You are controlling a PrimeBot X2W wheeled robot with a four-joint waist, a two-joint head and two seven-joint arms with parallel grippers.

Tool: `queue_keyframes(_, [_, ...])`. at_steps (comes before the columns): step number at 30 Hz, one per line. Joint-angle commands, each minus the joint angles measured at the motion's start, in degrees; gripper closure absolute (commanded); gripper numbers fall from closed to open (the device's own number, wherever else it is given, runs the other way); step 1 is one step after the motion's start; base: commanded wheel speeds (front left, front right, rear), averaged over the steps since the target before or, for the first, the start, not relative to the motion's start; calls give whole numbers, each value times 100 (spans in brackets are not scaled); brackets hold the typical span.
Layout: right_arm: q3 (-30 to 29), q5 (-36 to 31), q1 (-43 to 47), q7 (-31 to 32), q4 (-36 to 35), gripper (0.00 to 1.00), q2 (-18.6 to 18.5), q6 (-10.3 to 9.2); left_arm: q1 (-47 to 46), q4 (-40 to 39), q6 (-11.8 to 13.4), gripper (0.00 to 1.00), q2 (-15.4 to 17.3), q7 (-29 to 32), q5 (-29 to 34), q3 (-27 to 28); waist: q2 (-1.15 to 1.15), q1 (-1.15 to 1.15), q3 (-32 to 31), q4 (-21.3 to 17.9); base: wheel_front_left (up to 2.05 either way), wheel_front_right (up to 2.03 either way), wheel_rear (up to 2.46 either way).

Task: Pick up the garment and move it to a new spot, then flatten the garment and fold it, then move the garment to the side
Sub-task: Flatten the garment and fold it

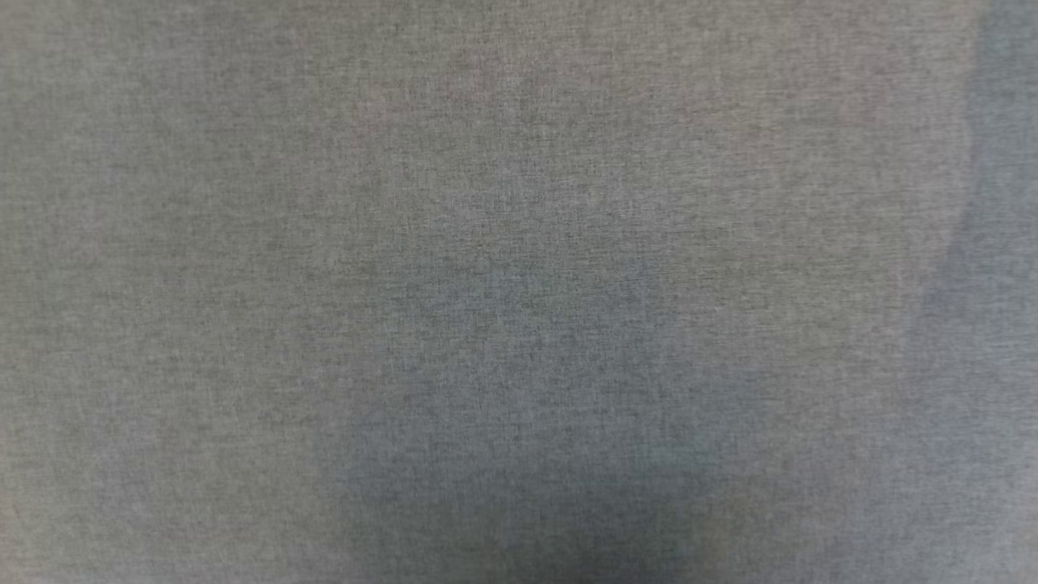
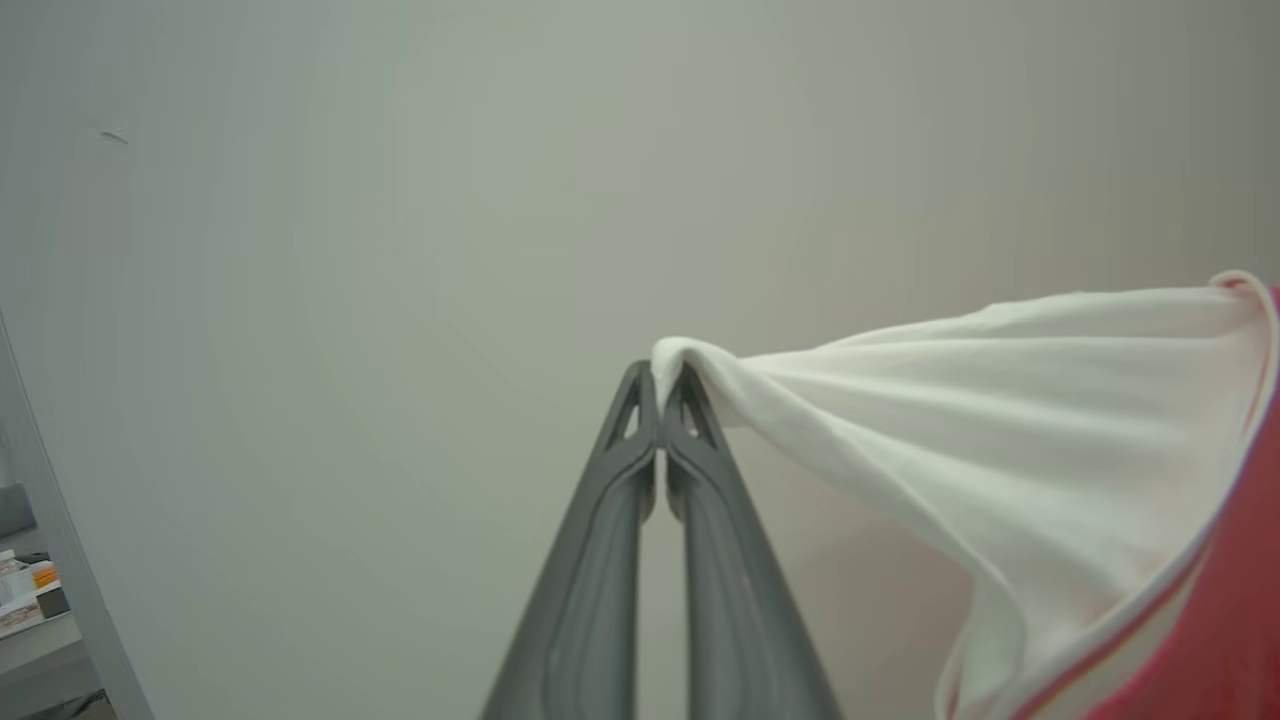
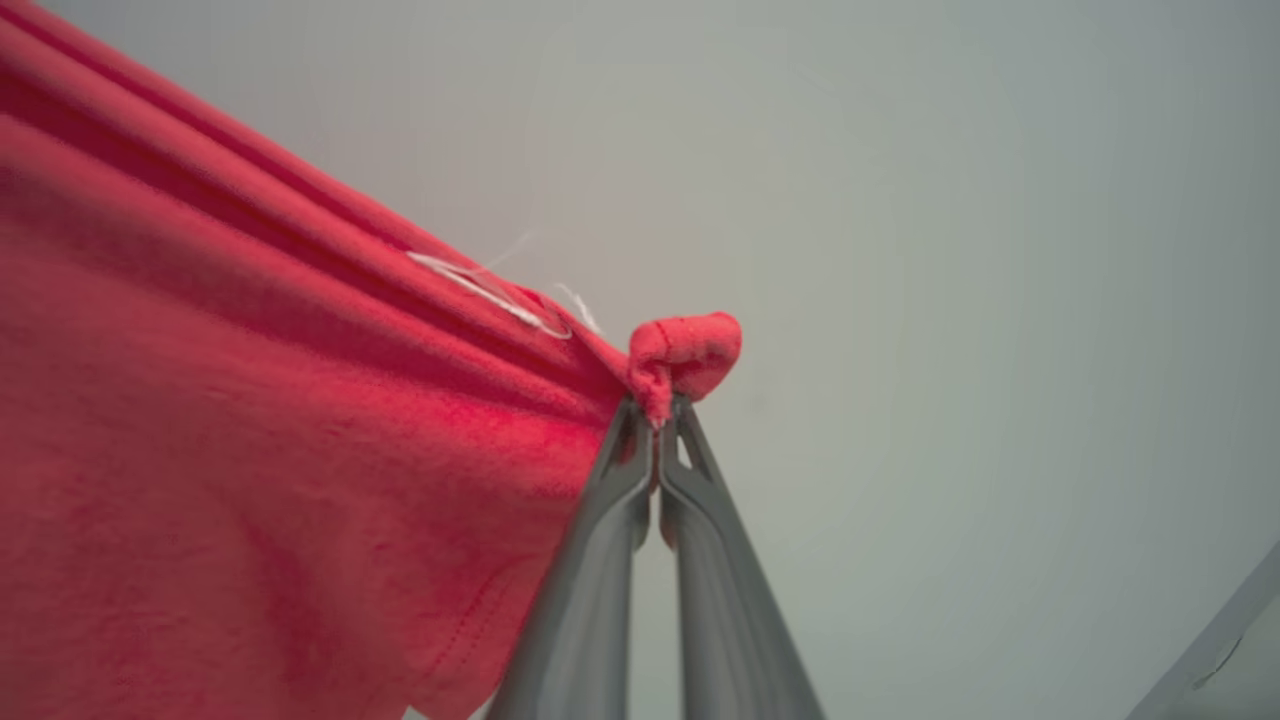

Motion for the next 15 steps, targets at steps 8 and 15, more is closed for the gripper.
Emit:
queue_keyframes(8, [136, -88, 109, -635, 720, 100, 186, -57, 609, 299, 37, 100, -265, -328, -314, -94, 0, -1, 289, 273, 0, 0, 0])
queue_keyframes(15, [506, 89, 847, -1062, 908, 100, 302, -57, 2177, -588, 36, 100, -557, -333, -491, 233, 0, -1, 158, 390, 0, 0, 0])
